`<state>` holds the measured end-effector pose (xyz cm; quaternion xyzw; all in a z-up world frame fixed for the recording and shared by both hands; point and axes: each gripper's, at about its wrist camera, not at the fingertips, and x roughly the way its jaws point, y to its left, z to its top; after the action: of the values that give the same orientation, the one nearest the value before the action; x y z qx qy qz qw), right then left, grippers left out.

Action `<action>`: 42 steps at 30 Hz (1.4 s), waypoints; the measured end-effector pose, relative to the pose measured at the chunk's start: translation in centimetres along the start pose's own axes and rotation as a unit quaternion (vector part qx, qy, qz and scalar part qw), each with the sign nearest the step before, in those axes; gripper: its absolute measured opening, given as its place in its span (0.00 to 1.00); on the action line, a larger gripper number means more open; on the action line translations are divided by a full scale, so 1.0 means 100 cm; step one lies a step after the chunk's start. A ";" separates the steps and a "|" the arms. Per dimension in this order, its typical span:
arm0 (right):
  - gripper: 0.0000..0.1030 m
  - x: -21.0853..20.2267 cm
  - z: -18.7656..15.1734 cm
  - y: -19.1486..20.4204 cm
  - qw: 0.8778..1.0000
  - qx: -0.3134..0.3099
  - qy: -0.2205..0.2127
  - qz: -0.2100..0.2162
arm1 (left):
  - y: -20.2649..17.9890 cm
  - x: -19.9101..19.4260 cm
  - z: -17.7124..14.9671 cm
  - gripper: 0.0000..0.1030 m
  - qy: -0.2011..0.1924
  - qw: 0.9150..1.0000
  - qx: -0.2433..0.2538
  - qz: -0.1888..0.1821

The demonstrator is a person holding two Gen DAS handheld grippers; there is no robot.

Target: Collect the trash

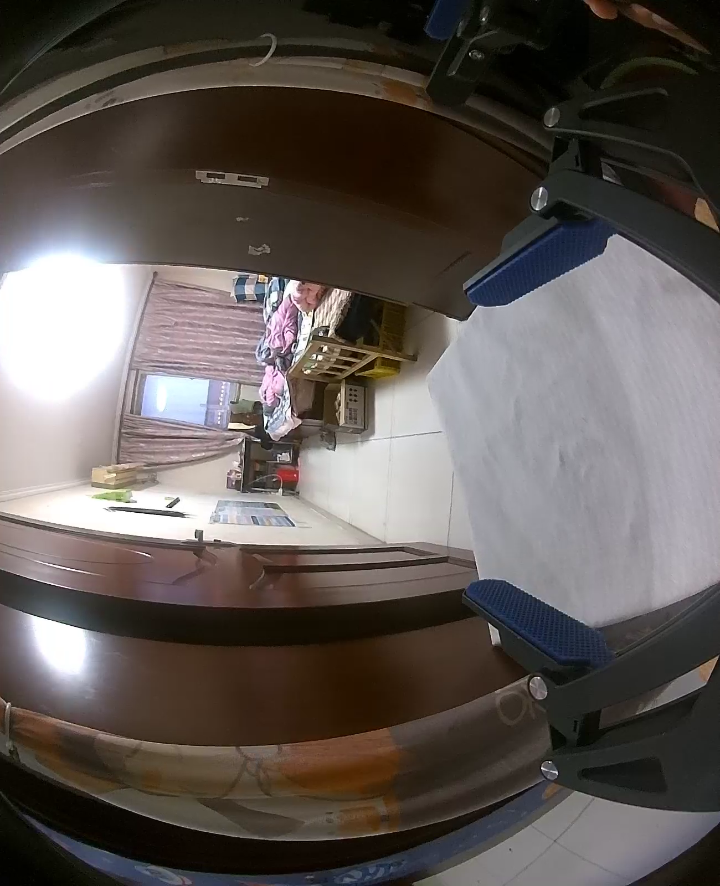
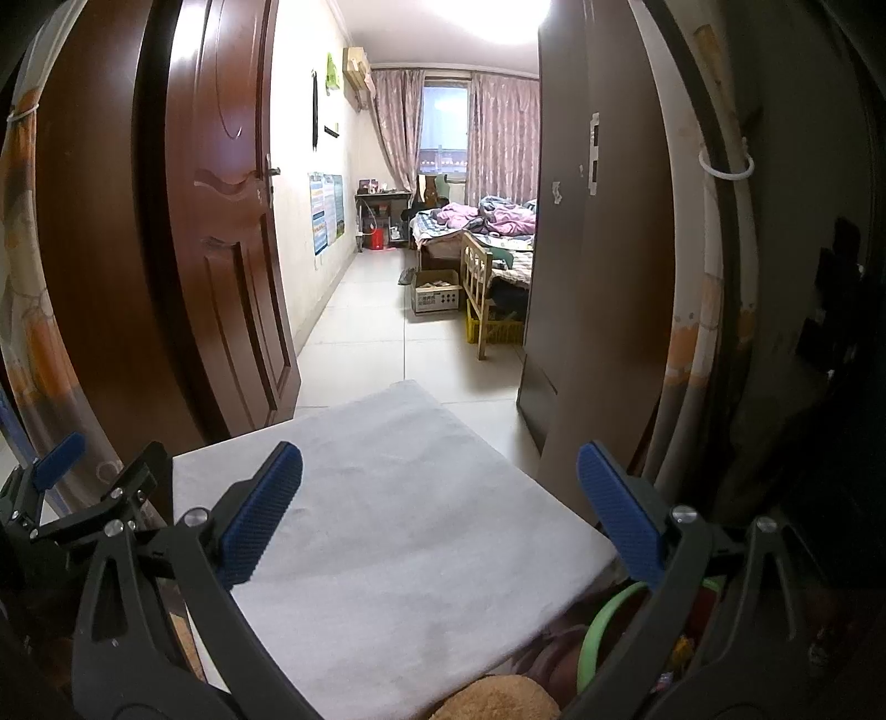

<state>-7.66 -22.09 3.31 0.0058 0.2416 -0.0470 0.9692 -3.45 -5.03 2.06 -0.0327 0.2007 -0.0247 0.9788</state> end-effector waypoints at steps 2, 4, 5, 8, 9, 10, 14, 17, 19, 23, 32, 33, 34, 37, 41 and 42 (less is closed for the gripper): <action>0.95 0.000 -0.001 0.000 1.000 0.000 0.001 0.000 | 0.000 0.000 0.000 0.92 0.001 1.000 0.001 0.002; 0.95 0.001 -0.001 0.000 1.000 -0.001 0.002 0.000 | 0.001 -0.001 0.000 0.92 0.000 1.000 0.001 0.002; 0.95 0.001 -0.001 0.000 1.000 -0.001 0.003 0.000 | 0.001 0.000 0.000 0.92 0.001 1.000 0.001 0.001; 0.95 0.002 -0.001 0.000 1.000 -0.001 0.003 -0.001 | 0.001 0.000 0.000 0.92 0.001 1.000 0.000 0.001; 0.95 0.003 -0.001 0.000 1.000 -0.001 0.004 0.000 | 0.001 -0.001 0.000 0.92 0.002 1.000 0.000 0.001; 0.95 0.003 -0.002 0.000 1.000 0.000 0.004 0.000 | 0.001 0.000 0.000 0.92 0.002 1.000 0.001 0.001; 0.95 0.004 -0.001 -0.001 1.000 0.000 0.005 0.000 | 0.001 -0.001 -0.001 0.92 0.004 1.000 0.000 0.001; 0.95 0.007 -0.003 -0.001 1.000 0.002 0.009 0.000 | 0.002 0.001 0.000 0.92 0.007 1.000 -0.002 -0.001; 0.95 0.008 -0.005 -0.001 1.000 0.003 0.011 0.000 | 0.002 0.001 -0.001 0.92 0.008 1.000 -0.001 0.000; 0.95 0.013 -0.006 0.001 1.000 0.002 0.016 0.000 | 0.002 0.005 -0.002 0.92 0.012 1.000 -0.001 0.001; 0.95 0.031 -0.007 0.005 0.999 -0.001 0.037 0.004 | 0.005 0.020 -0.008 0.92 0.033 0.999 -0.003 0.005; 0.95 0.034 -0.008 0.006 0.999 -0.002 0.041 0.004 | 0.006 0.022 -0.009 0.92 0.036 0.999 -0.003 0.005; 0.95 0.037 -0.009 0.007 0.999 -0.002 0.044 0.004 | 0.007 0.025 -0.011 0.92 0.040 0.999 -0.004 0.005; 0.95 0.054 -0.014 0.010 0.998 -0.002 0.062 0.007 | 0.008 0.034 -0.017 0.92 0.049 0.999 -0.003 0.009; 0.95 0.093 -0.031 0.007 0.995 0.014 0.096 0.009 | 0.013 0.053 -0.025 0.92 0.074 0.997 -0.006 0.022; 0.95 0.110 -0.040 0.006 0.994 0.020 0.107 0.008 | 0.015 0.058 -0.028 0.92 0.081 0.996 -0.009 0.022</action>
<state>0.22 -22.31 -5.40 0.0323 0.3429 -0.0432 0.9378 0.82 -4.00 -2.90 -0.0352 0.2800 -0.0035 0.9593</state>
